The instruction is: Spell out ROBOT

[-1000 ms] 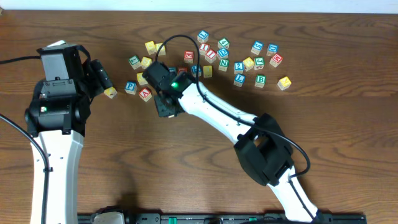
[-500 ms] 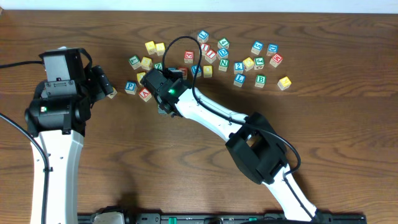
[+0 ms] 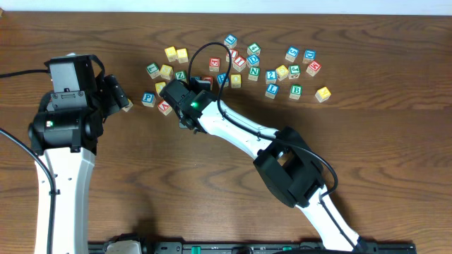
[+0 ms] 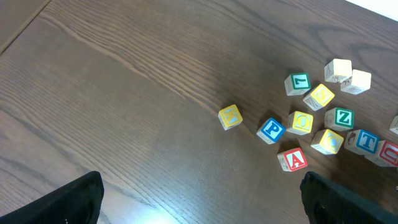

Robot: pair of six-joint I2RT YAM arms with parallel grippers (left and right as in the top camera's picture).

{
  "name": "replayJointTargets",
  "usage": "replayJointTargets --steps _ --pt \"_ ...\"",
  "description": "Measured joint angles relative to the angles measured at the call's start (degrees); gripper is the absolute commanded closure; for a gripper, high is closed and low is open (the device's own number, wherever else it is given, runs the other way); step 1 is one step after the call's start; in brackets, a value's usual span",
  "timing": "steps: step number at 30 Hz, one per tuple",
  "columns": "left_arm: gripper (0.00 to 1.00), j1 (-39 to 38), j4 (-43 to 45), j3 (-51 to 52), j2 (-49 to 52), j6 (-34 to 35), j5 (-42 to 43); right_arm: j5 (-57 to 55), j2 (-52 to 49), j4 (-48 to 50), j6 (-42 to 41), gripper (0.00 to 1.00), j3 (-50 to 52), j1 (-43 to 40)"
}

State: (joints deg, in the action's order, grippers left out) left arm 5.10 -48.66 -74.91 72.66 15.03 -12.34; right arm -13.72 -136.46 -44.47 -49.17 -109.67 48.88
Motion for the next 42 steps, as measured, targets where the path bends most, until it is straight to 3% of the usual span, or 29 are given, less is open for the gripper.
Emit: replayJointTargets --steps 1,3,5,14,21,28,31,32,37,42 --pt "0.00 0.00 0.00 0.00 0.00 0.00 0.00 0.00 -0.02 -0.70 0.04 0.56 -0.31 0.00" --pt "0.00 0.00 0.00 0.00 0.00 0.00 0.00 0.02 -0.04 -3.23 1.09 0.42 -2.82 -0.20" --pt "0.00 0.00 0.00 0.00 0.00 0.00 -0.02 0.31 -0.13 -6.03 3.26 0.41 -6.54 -0.57" --pt "0.00 0.00 -0.02 0.00 0.00 0.00 0.00 7.67 0.35 -21.59 19.04 0.41 -27.28 -11.21" --pt "0.03 0.00 1.33 -0.07 4.20 -3.02 9.14 14.93 0.46 -23.98 26.25 0.40 -28.06 -23.58" --pt "0.04 -3.69 -2.84 -9.92 20.26 -5.64 16.61 16.63 0.46 -28.41 28.76 0.39 -28.11 -28.28" --pt "0.08 -7.30 -6.19 -20.24 28.70 -6.23 17.49 16.76 0.44 -30.82 29.53 0.38 -28.11 -30.01" --pt "0.14 -9.01 -6.40 -24.09 32.50 -6.40 18.05 16.79 0.44 -31.78 30.21 0.38 -28.13 -30.75" --pt "0.28 -9.40 -6.38 -24.59 38.32 -9.25 17.31 16.81 0.44 -33.18 32.50 0.34 -28.13 -30.99" --pt "0.36 -9.40 -3.08 -24.59 45.97 -7.39 16.24 16.81 0.46 -33.29 33.20 0.34 -28.13 -30.99"
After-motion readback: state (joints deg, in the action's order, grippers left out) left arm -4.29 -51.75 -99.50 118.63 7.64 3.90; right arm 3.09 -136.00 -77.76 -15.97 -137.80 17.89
